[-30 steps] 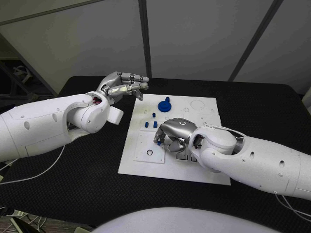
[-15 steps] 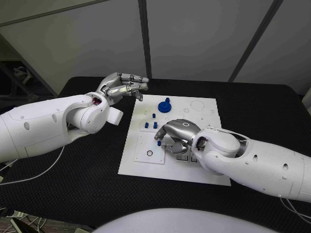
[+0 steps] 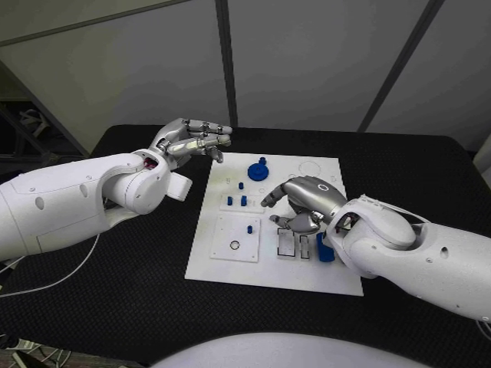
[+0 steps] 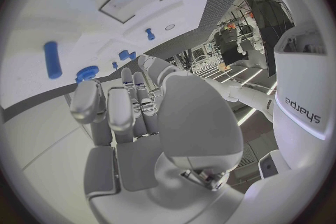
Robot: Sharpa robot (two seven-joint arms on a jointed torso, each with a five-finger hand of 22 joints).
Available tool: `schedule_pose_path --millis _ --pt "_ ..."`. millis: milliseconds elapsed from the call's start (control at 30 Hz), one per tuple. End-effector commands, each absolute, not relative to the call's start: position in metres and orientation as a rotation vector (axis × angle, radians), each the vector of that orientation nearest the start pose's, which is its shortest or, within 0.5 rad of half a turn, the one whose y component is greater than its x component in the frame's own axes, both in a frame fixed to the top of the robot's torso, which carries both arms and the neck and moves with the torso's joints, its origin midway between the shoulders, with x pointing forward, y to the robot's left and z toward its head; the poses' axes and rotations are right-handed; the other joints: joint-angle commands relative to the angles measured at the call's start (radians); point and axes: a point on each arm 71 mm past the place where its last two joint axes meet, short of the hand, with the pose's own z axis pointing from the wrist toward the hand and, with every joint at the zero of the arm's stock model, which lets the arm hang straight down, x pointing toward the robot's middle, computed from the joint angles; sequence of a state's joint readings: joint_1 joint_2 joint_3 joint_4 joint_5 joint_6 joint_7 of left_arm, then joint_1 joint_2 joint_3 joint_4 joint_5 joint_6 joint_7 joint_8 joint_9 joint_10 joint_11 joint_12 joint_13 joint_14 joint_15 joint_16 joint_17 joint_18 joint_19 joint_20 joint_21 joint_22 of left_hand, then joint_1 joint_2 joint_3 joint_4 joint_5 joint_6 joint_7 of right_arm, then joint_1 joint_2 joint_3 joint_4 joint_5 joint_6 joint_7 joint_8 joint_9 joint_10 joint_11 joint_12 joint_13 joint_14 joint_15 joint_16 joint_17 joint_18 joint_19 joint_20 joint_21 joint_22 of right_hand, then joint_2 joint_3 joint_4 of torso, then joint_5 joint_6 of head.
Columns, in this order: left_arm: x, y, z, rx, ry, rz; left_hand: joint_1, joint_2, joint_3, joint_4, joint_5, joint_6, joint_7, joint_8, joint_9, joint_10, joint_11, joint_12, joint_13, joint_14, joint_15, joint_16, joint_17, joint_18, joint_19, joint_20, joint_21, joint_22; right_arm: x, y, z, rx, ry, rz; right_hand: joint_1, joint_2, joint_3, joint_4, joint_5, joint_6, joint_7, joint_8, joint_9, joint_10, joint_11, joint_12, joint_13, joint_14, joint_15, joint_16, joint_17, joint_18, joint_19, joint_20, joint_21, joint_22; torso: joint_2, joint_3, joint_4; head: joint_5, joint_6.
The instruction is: Assemble the parts on the task board
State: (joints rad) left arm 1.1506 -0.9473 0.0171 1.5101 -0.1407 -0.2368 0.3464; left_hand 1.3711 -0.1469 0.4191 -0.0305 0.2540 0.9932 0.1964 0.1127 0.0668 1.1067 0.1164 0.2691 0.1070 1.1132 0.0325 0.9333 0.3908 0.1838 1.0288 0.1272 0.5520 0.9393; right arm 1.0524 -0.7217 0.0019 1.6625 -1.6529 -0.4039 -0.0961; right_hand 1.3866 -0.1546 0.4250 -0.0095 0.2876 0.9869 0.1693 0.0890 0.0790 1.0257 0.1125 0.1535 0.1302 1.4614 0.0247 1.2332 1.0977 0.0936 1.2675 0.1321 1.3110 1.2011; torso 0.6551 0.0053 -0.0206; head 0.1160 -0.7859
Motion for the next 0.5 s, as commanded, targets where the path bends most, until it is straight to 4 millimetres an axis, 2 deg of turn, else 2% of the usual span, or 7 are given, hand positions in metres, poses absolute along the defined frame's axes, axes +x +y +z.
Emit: schedule_pose_path --millis 33,100,233,367,500 --pt "0.487 0.260 -0.181 -1.030 1.463 -1.479 0.003 0.010 -0.002 -0.001 -0.003 -0.004 0.001 -0.006 -0.001 -0.006 0.002 0.003 0.001 0.004 0.003 -0.006 -0.002 -0.003 0.002 0.004 -0.001 -0.001 0.429 -0.111 -0.200 -0.304 1.602 0.847 -0.007 -0.001 -0.001 0.001 0.003 -0.003 -0.003 -0.001 -0.002 -0.006 -0.001 0.002 -0.006 0.012 0.001 0.003 -0.003 0.000 0.007 0.000 0.005 -0.001 -0.001 -0.0008 -0.0013 -0.009 0.004" --pt "0.487 0.260 -0.181 -1.030 1.463 -1.478 0.003 0.010 -0.002 -0.001 -0.003 -0.004 0.001 -0.006 -0.001 -0.006 0.002 0.003 0.001 0.004 0.003 -0.006 -0.002 -0.003 0.002 0.004 -0.001 -0.001 0.437 -0.122 -0.196 -0.311 1.625 0.784 -0.013 -0.008 -0.009 0.002 0.003 -0.037 -0.006 -0.021 -0.009 -0.029 0.001 -0.003 -0.015 0.011 0.002 0.001 -0.008 0.001 0.003 0.001 -0.001 -0.009 -0.001 -0.0010 -0.0007 -0.014 0.008" --pt "0.487 0.260 -0.181 -1.029 1.463 -1.480 0.003 0.010 -0.002 -0.001 -0.003 -0.004 0.001 -0.006 -0.001 -0.006 0.002 0.003 0.001 0.004 0.003 -0.006 -0.002 -0.003 0.002 0.004 -0.001 -0.001 0.450 -0.141 -0.193 -0.331 1.651 0.683 -0.016 -0.013 -0.019 0.003 -0.001 -0.039 -0.006 -0.020 -0.009 -0.043 0.002 -0.002 -0.021 0.012 0.003 0.002 -0.009 0.003 -0.002 0.002 -0.007 -0.016 -0.001 -0.0020 -0.0010 -0.021 0.015" --pt "0.487 0.259 -0.181 -1.028 1.463 -1.482 0.003 0.010 -0.002 -0.001 -0.003 -0.004 0.001 -0.006 -0.001 -0.006 0.002 0.003 0.001 0.004 0.003 -0.006 -0.002 -0.003 0.002 0.004 -0.001 -0.001 0.454 -0.145 -0.193 -0.350 1.654 0.656 -0.016 -0.014 -0.025 0.004 -0.005 -0.035 -0.009 -0.018 -0.007 -0.048 0.003 0.000 -0.024 0.013 0.003 0.002 -0.010 0.004 -0.004 0.001 -0.010 -0.020 0.000 0.0011 0.0002 -0.024 0.017" --pt "0.487 0.258 -0.181 -1.028 1.466 -1.485 0.003 0.010 -0.002 -0.001 -0.003 -0.004 0.001 -0.006 -0.001 -0.006 0.002 0.003 0.001 0.004 0.003 -0.006 -0.002 -0.003 0.002 0.004 -0.001 -0.001 0.457 -0.145 -0.195 -0.374 1.674 0.637 -0.015 -0.014 -0.027 0.004 -0.006 -0.033 -0.011 -0.017 -0.007 -0.050 0.003 0.001 -0.026 0.013 0.004 0.001 -0.012 0.004 -0.005 0.001 -0.011 -0.022 0.000 -0.0008 0.0027 -0.026 0.018"
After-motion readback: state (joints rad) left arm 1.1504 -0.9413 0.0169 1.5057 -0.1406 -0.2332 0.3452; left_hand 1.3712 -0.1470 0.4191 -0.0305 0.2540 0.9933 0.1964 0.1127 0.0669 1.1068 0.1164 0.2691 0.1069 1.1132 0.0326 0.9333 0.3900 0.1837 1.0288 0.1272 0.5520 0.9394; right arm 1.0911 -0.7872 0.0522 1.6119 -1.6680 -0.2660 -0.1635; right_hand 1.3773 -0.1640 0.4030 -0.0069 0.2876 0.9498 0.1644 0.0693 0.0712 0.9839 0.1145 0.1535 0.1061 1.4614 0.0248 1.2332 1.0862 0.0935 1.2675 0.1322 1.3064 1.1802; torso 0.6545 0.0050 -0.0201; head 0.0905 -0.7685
